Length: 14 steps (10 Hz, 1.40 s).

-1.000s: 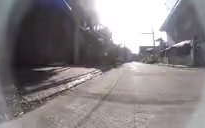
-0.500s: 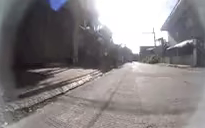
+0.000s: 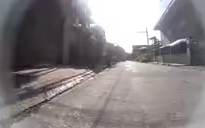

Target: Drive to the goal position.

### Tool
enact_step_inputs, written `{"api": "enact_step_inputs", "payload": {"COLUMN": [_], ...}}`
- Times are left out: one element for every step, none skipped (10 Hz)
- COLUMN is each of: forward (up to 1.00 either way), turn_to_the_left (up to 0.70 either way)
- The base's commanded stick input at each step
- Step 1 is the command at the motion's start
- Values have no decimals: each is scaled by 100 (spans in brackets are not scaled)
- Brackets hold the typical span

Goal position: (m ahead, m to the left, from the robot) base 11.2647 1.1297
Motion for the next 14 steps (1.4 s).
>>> {"api": "enact_step_inputs", "payload": {"forward": [70, 70, 70, 70, 70, 70, 70, 70, 70, 70, 70, 70, 70, 70], "turn_to_the_left": [-35, -35, -22, -3, -3, -3, -3, -3, -3, -3, -3, -3, -3, -3]}}
